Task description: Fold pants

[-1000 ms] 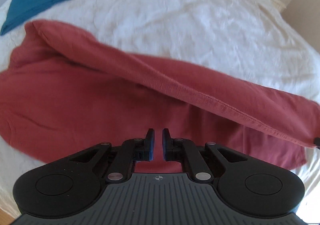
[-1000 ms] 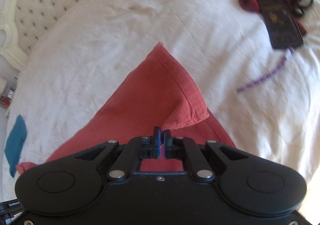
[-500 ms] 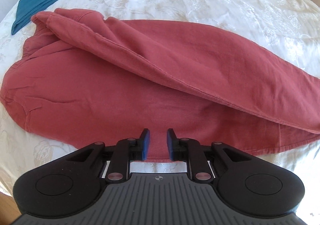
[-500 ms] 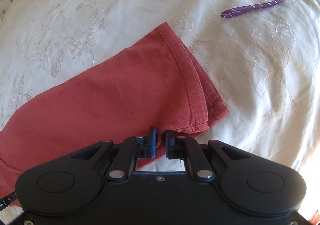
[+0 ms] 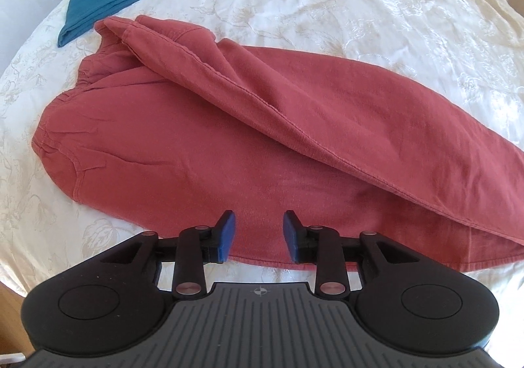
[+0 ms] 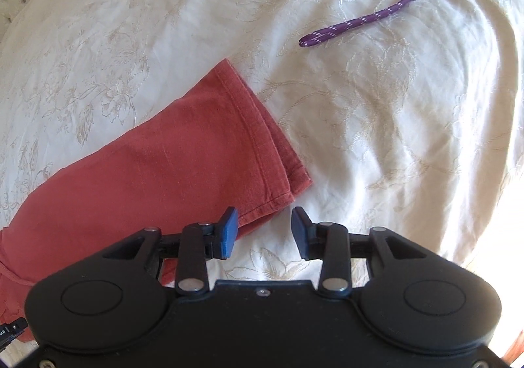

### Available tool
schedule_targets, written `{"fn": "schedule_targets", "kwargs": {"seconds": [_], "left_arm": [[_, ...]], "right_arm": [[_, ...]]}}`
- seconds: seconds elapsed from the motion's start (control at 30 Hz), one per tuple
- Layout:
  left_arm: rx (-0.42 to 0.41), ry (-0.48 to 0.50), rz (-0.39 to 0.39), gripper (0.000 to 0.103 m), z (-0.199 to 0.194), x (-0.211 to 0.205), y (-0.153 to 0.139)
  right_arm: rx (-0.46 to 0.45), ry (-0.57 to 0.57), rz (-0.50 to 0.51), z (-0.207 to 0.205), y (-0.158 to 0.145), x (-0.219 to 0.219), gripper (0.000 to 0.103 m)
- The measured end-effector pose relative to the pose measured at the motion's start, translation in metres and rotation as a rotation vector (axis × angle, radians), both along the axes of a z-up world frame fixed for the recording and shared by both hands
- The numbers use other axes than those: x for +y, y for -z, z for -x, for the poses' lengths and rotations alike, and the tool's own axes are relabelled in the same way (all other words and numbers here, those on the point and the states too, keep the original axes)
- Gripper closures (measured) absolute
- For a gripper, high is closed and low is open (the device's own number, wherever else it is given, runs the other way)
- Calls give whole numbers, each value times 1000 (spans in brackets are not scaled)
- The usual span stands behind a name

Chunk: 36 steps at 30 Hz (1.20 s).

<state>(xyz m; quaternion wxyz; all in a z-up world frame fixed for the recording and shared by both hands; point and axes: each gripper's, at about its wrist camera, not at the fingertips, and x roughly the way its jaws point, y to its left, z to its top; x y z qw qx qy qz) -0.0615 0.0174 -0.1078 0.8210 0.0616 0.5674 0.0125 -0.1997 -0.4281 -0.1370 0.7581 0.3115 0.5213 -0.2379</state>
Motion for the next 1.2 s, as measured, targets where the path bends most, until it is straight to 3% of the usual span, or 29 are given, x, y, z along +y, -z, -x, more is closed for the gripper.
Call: {"fn": "schedule_targets", "kwargs": {"seconds": [0.2, 0.4, 0.7, 0.8, 0.9, 1.2], "left_arm": [[-17, -44, -37, 64, -1, 4, -7], [-38, -82, -66, 58, -3, 22, -14], [-50, -120, -165, 52, -13, 72, -22], [-38, -112, -162, 50, -24, 98, -19], [-7, -105, -106, 50, -38, 129, -14], [47, -100, -73, 50, -100, 231, 8]], "right_arm": [[-67, -106, 47, -14, -25, 16, 53], [-134, -283, 90, -50, -42, 64, 48], [-276, -559, 296, -106, -73, 179, 21], [-279, -623, 353, -122, -78, 219, 19], [-309, -669, 412, -137, -83, 264, 16], [-343, -910, 251, -213, -80, 403, 19]]}}
